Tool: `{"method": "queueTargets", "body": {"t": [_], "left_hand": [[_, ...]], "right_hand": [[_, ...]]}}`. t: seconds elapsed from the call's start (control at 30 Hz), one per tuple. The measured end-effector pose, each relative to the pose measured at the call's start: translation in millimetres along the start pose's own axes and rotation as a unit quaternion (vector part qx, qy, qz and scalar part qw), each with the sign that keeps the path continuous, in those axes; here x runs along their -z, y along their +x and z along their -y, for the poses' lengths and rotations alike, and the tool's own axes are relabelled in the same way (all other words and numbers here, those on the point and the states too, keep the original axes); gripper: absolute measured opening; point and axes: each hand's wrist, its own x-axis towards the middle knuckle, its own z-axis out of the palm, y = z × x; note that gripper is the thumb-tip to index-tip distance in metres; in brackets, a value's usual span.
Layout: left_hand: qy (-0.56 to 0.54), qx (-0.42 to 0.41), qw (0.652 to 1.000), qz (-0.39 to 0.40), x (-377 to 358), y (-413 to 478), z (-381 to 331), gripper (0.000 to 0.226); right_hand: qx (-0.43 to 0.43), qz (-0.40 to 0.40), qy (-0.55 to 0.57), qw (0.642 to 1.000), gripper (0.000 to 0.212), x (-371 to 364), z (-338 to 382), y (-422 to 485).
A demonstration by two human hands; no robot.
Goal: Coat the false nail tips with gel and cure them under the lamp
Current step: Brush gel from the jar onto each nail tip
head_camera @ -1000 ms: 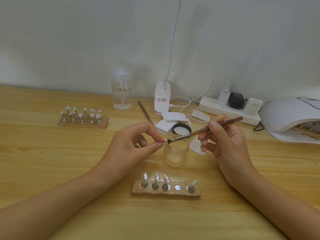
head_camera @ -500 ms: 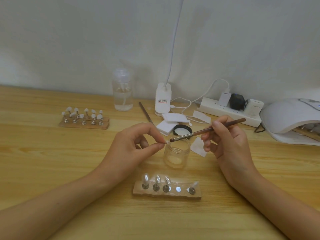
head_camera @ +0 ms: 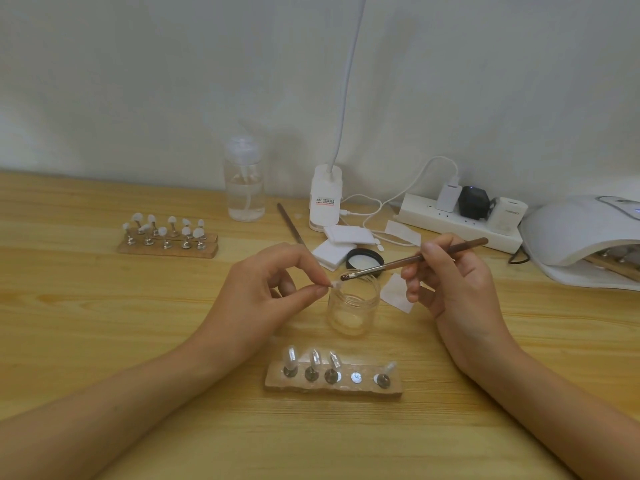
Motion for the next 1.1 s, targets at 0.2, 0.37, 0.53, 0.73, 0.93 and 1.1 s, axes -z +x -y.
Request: {"method": "queueTargets", "body": {"t": [0.2,0.37,0.53,0.73,0.93,1.1], "left_hand": [[0.000,-0.001,1.000,0.001,0.6,-0.3,-0.1,0.014],[-0.004,0.003,1.000,0.004,0.2,0.9,-0.5,0.013],[-0.012,0.015,1.000,0.002,0.4,0.2,-0.1,0.014],[-0.019,0.023,1.000,0.005,0.7,0.3,-0.9,0.014],[-0.018,0.027,0.999,0.003,0.8,-0.1,-1.1,0.014],[-0.017,0.028,0.999,0.005,0.7,0.0,-0.4,0.018]], "right_hand": [[0.003,0.009,-0.010,1.000,0.016,-1.4,-0.2,-0.1],[0.011,0.024,0.016,1.000,0.011,-1.7,1.0,-1.1],[0.004,-0.006,-0.009,1.000,0.010,-0.1,-1.8,-0.5],[0.017,0.019,-0.003,1.000,0.010,-2.5,0.5,-1.7],[0.018,0.024,0.016,0.999,0.010,-1.4,-0.1,-2.2],[0.009,-0.009,-0.002,1.000,0.013,-0.2,-1.6,-1.0]]}}
